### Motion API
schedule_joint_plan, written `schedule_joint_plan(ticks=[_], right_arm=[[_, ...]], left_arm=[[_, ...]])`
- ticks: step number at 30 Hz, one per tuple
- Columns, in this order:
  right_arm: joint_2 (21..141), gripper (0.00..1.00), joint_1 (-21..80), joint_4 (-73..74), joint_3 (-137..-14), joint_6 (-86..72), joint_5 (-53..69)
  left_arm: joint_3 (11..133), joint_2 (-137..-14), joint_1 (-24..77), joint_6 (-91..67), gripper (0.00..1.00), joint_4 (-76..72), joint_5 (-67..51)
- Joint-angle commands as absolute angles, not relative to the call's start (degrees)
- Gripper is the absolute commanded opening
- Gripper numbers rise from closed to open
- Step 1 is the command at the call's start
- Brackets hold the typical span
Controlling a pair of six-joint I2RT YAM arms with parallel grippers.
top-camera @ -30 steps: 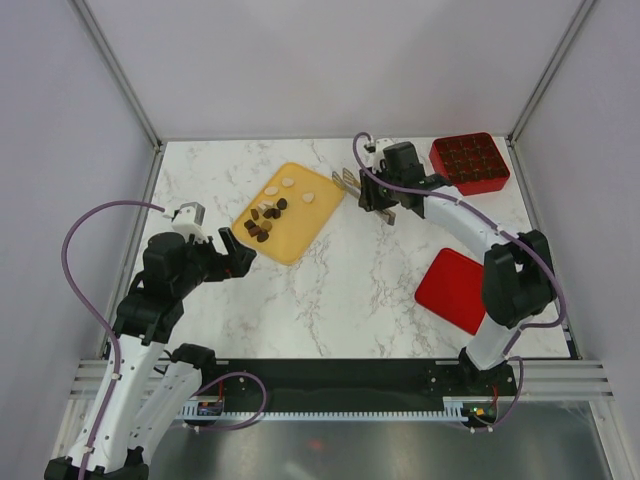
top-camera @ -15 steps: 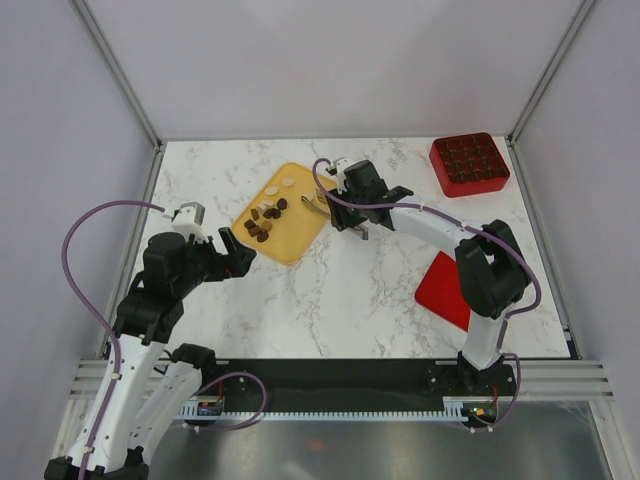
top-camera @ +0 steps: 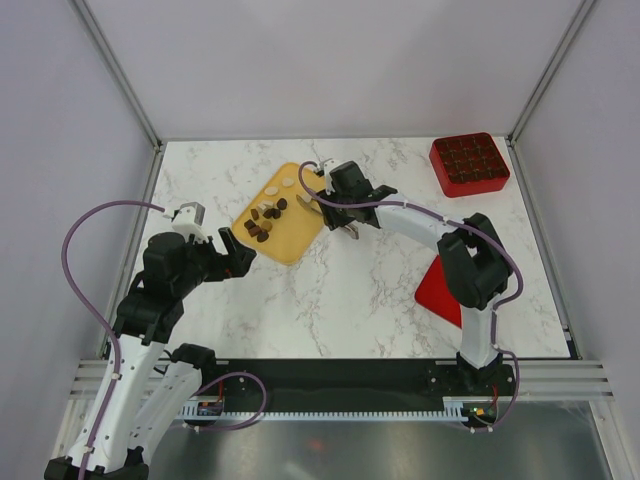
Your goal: Pack the chocolate
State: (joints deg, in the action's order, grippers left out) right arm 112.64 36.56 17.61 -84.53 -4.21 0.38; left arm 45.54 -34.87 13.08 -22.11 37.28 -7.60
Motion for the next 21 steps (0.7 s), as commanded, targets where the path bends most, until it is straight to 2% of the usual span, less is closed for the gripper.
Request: schedule_joint_plan(ticks=[1, 6, 16, 21], right_arm=[[113.03, 0.50, 37.00, 16.52, -87.54, -3.52, -1.23], [112.94, 0.48, 37.09, 17.23, -87.80, -2.99, -2.46], [111.10, 0.38, 37.00, 19.94, -89.30, -2.90, -4.04], [109.17, 0.34, 36.21, 20.74, -90.00, -3.16, -1.33]], left_arm=[[45.18, -34.63, 12.74, -21.45, 1.00, 35.59, -6.86], [45.18, -34.54, 12.74, -21.36, 1.00, 35.51, -6.86], [45.18, -34.37, 12.74, -21.45, 1.00, 35.51, -6.86], [45.18, -34.37, 12.83, -21.36, 1.00, 35.59, -6.86]])
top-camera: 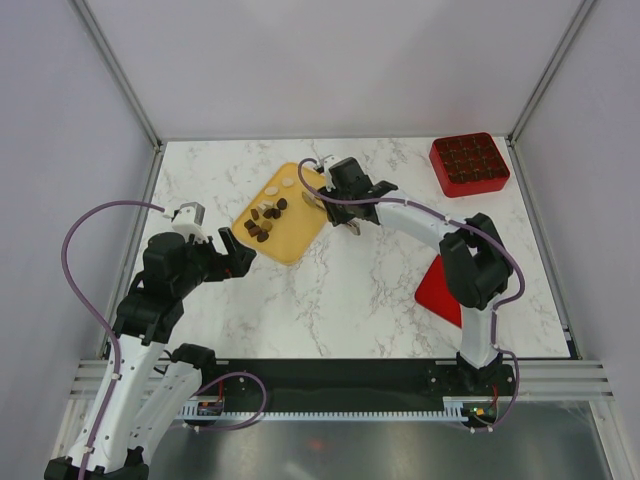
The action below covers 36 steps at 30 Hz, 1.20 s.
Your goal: Pack the chocolate
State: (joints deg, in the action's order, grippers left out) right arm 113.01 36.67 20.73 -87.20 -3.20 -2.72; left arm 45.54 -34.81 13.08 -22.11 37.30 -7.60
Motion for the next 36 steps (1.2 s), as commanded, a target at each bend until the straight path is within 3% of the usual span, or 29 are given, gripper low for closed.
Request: schedule_joint_plan(ticks=[1, 8, 19, 27, 36], right_arm=[[108.73, 0.34, 35.69, 20.83, -90.00, -3.51, -1.14], [103.64, 0.33, 30.95, 23.20, -90.26, -3.96, -0.97], [98.35, 0.32, 11.09, 26.19, -91.40, -6.06, -7.20], [104.58, 0.32, -1.48, 29.00, -100.00, -10.45, -9.41], [112.76, 0.33, -6.15, 31.73, -108.01, -11.34, -8.26]], left_arm=[[45.18, -34.37, 12.75, -21.44, 1.00, 35.51, -6.94], [45.18, -34.37, 12.83, -21.36, 1.00, 35.60, -6.94], [45.26, -34.54, 12.83, -21.45, 1.00, 35.51, -7.47], [45.18, -34.45, 12.83, -21.36, 1.00, 35.51, -7.73], [45.18, -34.54, 12.74, -21.27, 1.00, 35.51, -7.47]])
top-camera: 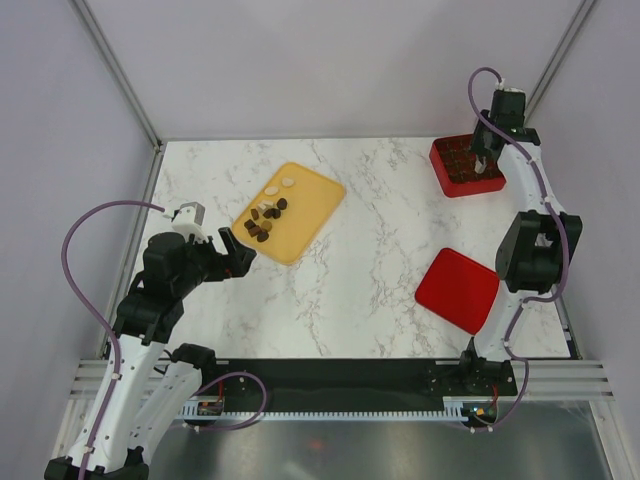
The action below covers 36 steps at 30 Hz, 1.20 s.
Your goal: Pack the chocolate
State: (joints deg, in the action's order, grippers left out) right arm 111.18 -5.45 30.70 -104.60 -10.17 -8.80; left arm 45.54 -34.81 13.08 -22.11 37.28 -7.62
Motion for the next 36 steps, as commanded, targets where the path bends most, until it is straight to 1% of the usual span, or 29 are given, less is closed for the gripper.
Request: schedule_joint_plan(ticks=[1, 29, 36], right_arm=[[113.37, 0.33, -6.24, 31.82, -107.93, -11.34, -8.00], [120.76, 0.37, -7.73, 30.15, -110.92, -10.02, -4.92], [121.81, 0.40, -7.91, 30.06, -111.18, -10.02, -4.66]], left_arm=[[45.09, -34.54, 12.83, -21.27, 1.00, 35.51, -7.47], [45.18, -34.98, 12.83, -21.45, 1.00, 35.51, -7.21], [45.18, -35.16, 12.74, -21.36, 1.00, 35.59, -7.21]])
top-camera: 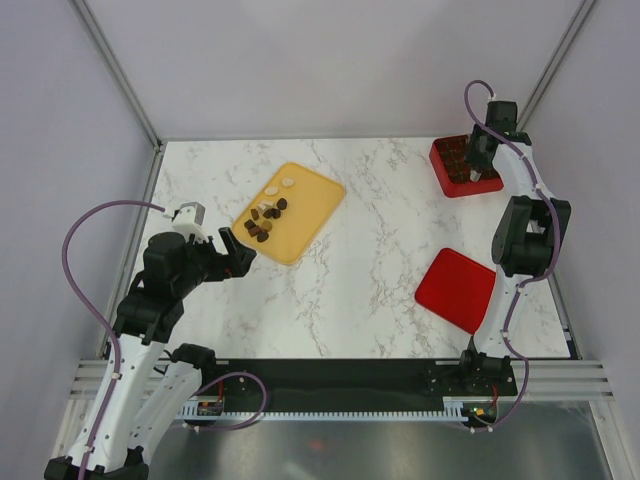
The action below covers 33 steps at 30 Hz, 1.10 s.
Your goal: Pack the chocolate
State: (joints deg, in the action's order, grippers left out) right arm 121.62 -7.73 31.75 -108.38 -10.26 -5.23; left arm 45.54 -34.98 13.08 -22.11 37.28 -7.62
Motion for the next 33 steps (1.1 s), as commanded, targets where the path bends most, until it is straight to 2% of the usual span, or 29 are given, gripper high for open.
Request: schedule_joint_plan(ticks=[1, 15, 24, 33], right_arm=[[121.82, 0.42, -8.00, 30.06, -111.18, -10.02, -4.75], [120.94, 0.50, -8.17, 30.23, -112.50, -9.76, -4.22], [117.61, 0.50, -8.00, 30.76, -111.27, -10.54, -2.47], [109.18, 0.49, -0.54, 29.80, -104.07, -10.20, -1.67]], left_arm=[[45.18, -35.07, 12.74, -21.36, 1.00, 35.51, -7.21], [45.18, -35.07, 12.75, -21.36, 1.00, 35.59, -7.12], [45.18, -34.98, 12.75, -21.27, 1.00, 35.51, -7.03], [45.18, -34.54, 12.74, -21.36, 1.00, 35.51, -6.94]])
